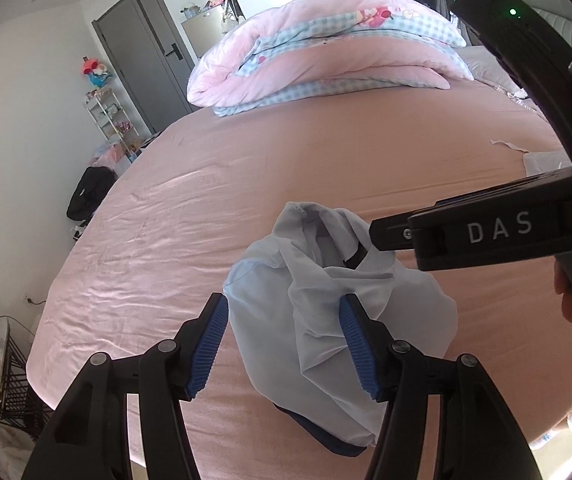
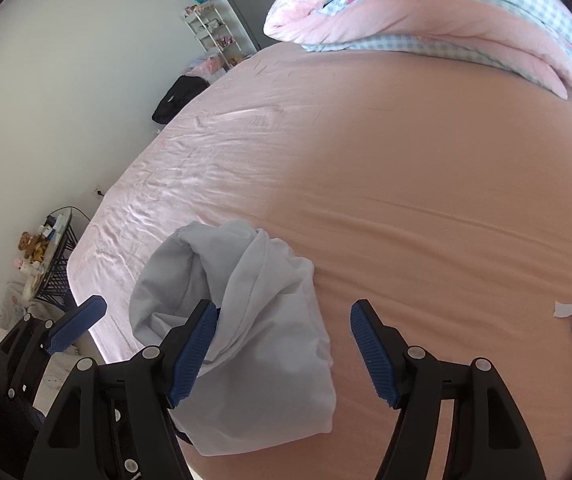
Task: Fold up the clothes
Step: 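Position both open grippers around the folded shirt bundle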
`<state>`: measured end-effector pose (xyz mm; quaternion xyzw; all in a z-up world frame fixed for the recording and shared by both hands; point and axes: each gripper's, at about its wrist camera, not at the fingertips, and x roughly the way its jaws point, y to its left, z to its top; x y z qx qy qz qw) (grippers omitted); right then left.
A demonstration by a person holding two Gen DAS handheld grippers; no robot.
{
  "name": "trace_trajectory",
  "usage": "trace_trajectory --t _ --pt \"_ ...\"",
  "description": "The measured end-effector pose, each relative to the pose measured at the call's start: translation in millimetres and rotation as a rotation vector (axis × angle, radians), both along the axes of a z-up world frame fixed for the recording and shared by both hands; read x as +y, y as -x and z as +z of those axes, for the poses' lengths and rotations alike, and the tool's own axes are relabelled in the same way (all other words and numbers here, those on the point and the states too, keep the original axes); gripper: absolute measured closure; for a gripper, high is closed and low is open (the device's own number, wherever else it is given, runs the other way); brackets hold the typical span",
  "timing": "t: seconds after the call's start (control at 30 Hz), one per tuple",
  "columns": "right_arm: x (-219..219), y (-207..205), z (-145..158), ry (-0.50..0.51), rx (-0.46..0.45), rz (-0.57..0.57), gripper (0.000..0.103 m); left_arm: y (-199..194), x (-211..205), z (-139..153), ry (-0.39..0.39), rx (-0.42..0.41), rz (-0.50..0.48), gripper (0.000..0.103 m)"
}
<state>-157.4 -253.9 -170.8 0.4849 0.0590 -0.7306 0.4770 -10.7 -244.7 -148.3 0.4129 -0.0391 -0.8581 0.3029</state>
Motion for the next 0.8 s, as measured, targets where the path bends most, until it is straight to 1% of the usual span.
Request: trace_trajectory --t 0.1,0.3,0.47,0.6,0.7,0.77,0.8 --pt "9.0 7.1 -2.8 -0.005 -0.015 -0.023 0.034 9.5 -2.4 -4.4 0.005 -0.005 -0.005 0.047" --pt "22.0 15.2 -7.4 -0.006 -0.037 -0.058 0.034 15.1 -21.7 -11.9 -0.032 -0.007 0.028 0.047" --pt "22.9 13.8 -14.7 -0.031 -0.031 -0.038 0.034 12.5 -40.0 -13.4 -0.055 0.002 0.066 0.047" --pt "16.9 8.2 -27.8 -0.052 -0.057 0.013 0.034 12.1 -59.4 -18.9 -0.058 -0.006 0.103 0.047" --pt "9.0 2.8 -40.0 -0.068 -0.070 0.053 0.034 12.6 -75.5 -27.4 -0.089 -0.021 0.124 0.047" --pt "6.2 0.7 -44.8 -0.051 -0.087 0.066 0.034 10.4 -84.1 -30.7 -0.111 -0.025 0.143 0.047" --pt "5.1 -0.2 -47.2 -0.040 -0.098 0.073 0.034 7.5 -86.3 -29.8 -0.123 -0.014 0.144 0.047"
